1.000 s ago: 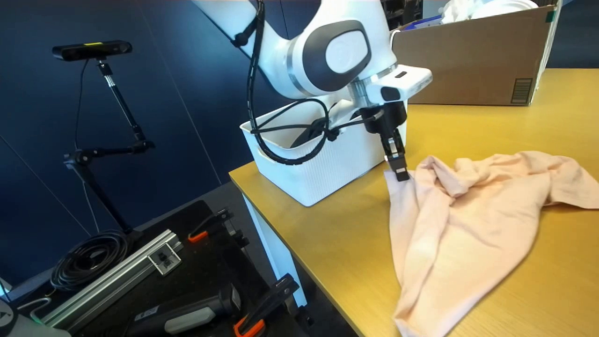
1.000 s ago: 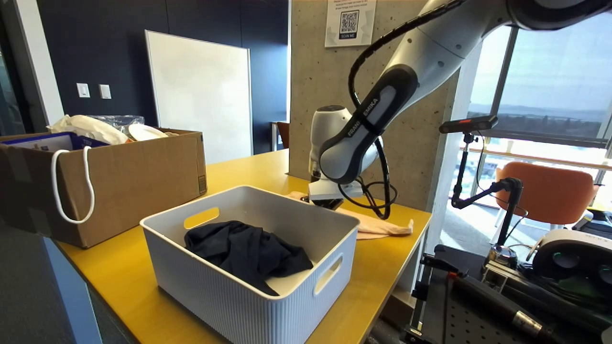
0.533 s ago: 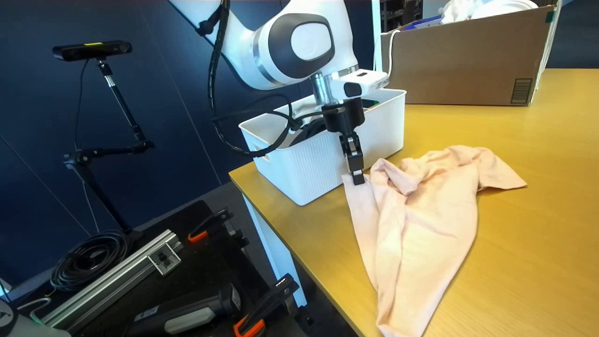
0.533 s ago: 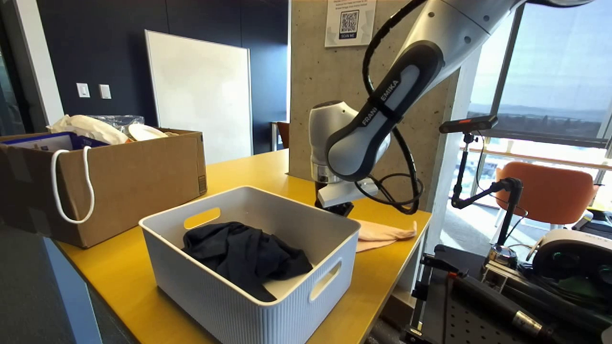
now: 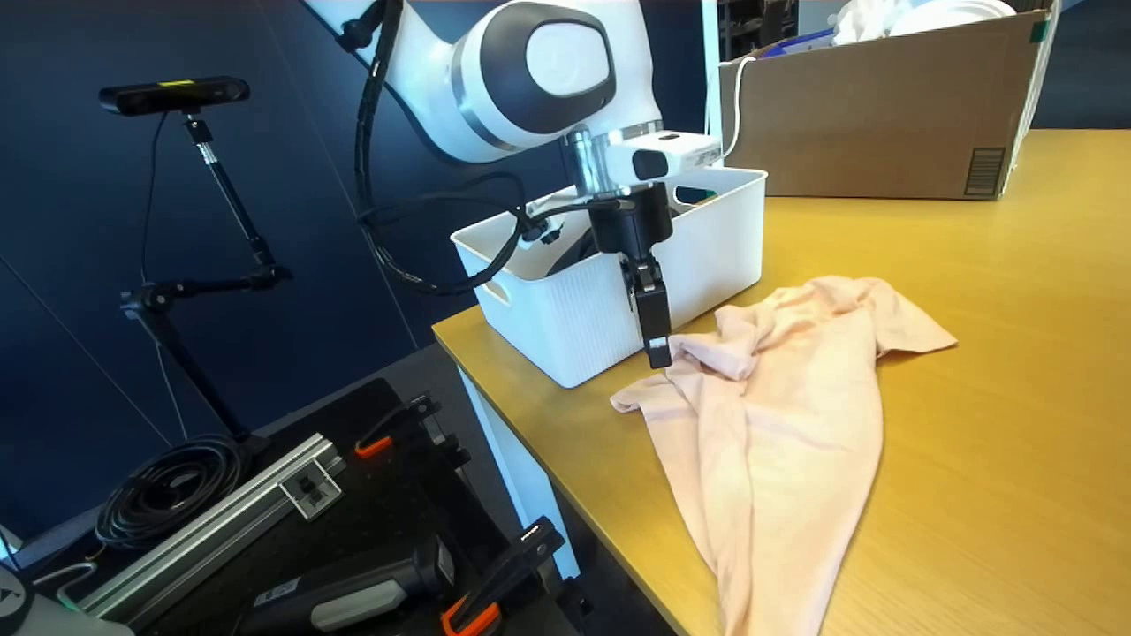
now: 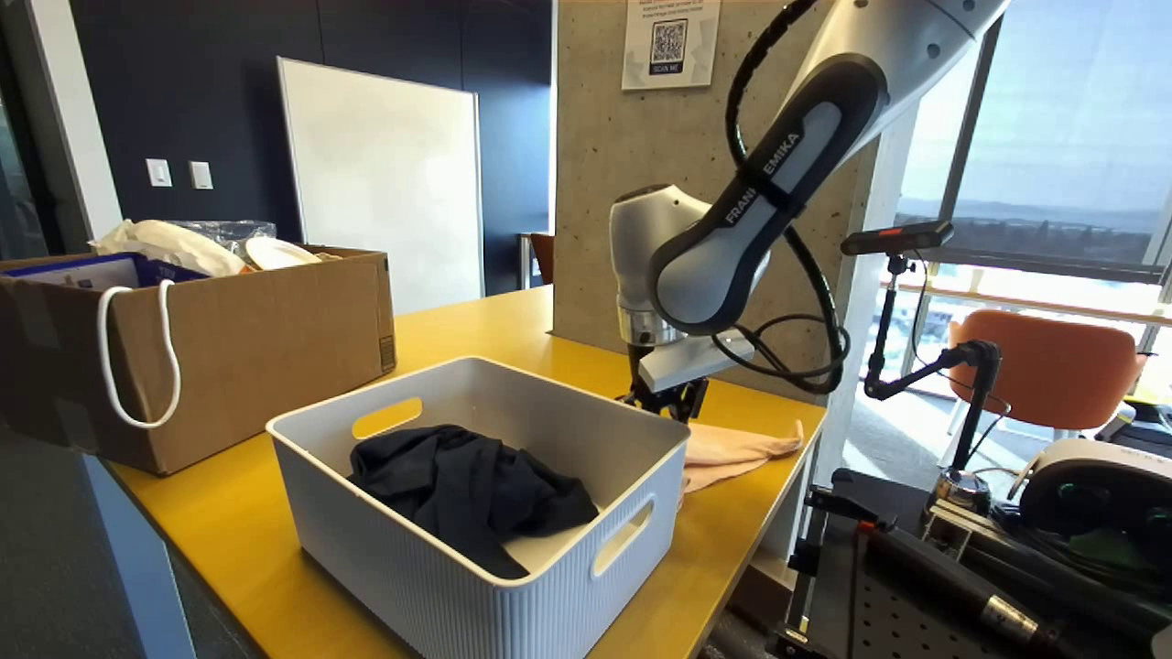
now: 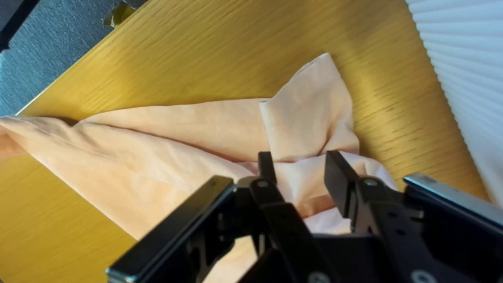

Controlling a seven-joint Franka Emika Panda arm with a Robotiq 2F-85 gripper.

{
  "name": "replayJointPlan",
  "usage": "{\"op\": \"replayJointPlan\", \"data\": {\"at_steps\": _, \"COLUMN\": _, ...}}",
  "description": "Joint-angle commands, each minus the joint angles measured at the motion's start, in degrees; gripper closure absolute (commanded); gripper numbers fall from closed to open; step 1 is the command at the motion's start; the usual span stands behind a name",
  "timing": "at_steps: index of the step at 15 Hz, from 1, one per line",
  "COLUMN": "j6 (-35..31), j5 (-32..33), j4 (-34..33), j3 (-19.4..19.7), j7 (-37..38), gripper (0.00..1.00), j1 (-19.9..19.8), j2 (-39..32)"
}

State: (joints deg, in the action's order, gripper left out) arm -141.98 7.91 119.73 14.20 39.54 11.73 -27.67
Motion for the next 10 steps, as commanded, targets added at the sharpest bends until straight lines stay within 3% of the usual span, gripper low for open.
{"op": "replayJointPlan", "data": {"at_steps": 1, "j6": -0.4, "j5": 1.16, "j4": 1.39, "j3": 0.19, "j7": 1.84, "gripper": 0.29, "j1": -1.87, "j2": 2.58}}
{"op": "replayJointPlan", "data": {"at_steps": 5, "j6": -3.26, "j5": -0.15, "j4": -0.85, "j3": -0.55, "j7": 1.88, "gripper": 0.01, "j1": -4.16, "j2": 0.38}}
{"op": "replayJointPlan", "data": {"at_steps": 10, "j6": -7.79, "j5": -0.54, "j4": -2.73, "j3": -0.6, "j7": 3.07, "gripper": 0.0, "j1": -3.86, "j2": -2.73}}
